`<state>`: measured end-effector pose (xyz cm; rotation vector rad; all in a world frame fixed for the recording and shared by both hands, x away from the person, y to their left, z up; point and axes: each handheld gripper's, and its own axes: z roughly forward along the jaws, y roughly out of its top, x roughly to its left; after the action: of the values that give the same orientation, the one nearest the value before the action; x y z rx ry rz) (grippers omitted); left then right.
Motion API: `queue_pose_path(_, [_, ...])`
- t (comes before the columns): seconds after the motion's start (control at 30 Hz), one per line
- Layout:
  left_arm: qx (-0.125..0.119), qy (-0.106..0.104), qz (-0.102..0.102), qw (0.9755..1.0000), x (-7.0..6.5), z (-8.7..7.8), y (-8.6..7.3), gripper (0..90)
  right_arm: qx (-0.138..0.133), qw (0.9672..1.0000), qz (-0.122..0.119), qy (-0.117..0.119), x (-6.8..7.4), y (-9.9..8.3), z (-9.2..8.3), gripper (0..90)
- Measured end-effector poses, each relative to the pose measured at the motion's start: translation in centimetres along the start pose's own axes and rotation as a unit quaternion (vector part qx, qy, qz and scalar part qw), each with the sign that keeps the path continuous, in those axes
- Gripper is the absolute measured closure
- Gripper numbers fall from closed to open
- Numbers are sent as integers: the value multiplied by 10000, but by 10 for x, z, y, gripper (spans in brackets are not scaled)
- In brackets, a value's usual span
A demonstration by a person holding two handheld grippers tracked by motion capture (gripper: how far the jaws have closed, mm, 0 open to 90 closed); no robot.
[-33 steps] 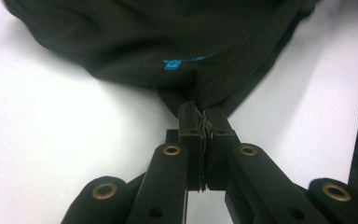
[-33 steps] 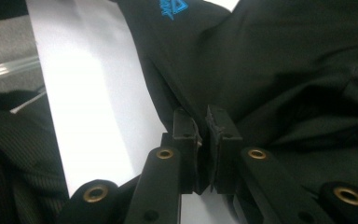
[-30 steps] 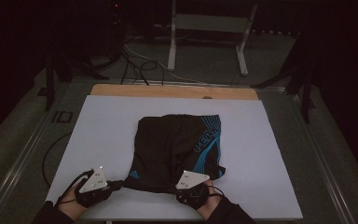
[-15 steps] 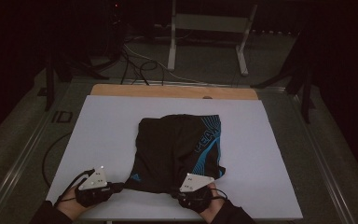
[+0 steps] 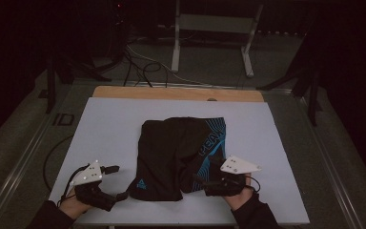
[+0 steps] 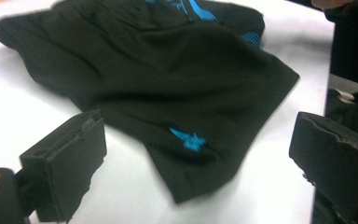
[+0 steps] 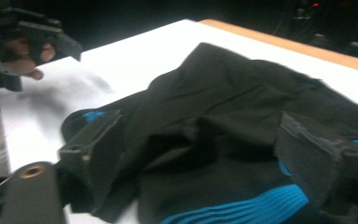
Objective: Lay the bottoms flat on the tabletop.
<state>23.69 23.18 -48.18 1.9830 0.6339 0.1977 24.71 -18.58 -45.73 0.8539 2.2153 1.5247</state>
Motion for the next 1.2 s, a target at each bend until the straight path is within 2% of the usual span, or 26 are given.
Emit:
queue_pose_path(0.07, [-78, -39, -60, 9999, 2, 1, 4, 34, 8, 10000, -50, -73, -6, -1, -5, 136])
queue_pose_path(0.13, [-110, -4, -22, 9999, 2, 3, 8, 34, -113, 9999, -34, -88, -12, -4, -11, 136])
queue_pose_path(0.2, [-126, -21, -4, 9999, 1, 4, 9, 34, -117, 9999, 3, -102, -16, -5, -13, 135])
queue_pose_path(0.27, [-151, -68, 36, 9999, 0, 7, 13, 35, -200, 9996, 31, -174, -25, -10, -19, 135])
queue_pose_path(0.33, [-211, -122, 19, 9997, 0, 10, 15, 35, -217, 9995, 13, -208, -27, -10, -21, 137])
queue_pose_path(0.4, [-238, -118, 41, 9996, 0, 14, 18, 34, -196, 9995, 7, -238, -32, -11, -24, 145])
queue_pose_path(0.47, [-261, -113, 85, 9996, 0, 18, 21, 34, -62, 9997, -58, -250, -40, -12, -27, 151])
queue_pose_path(0.57, [-298, -136, 109, 9994, -1, 22, 27, 35, -27, 9994, 3, -343, -46, -13, -30, 157])
queue_pose_path(0.87, [-412, -275, 200, 9986, -7, 33, 46, 36, -92, 9984, 133, -546, -62, -17, -41, 142])
queue_pose_path(0.9, [-441, -274, 262, 9983, -9, 34, 49, 37, -44, 9982, 144, -572, -63, -16, -41, 139])
queue_pose_path(1.0, [-561, -382, 271, 9973, -14, 39, 59, 37, -35, 9984, 129, -540, -65, -15, -45, 134])
queue_pose_path(1.2, [-631, -523, 491, 9954, -28, 55, 77, 39, 67, 9993, 95, -346, -65, -15, -48, 138])
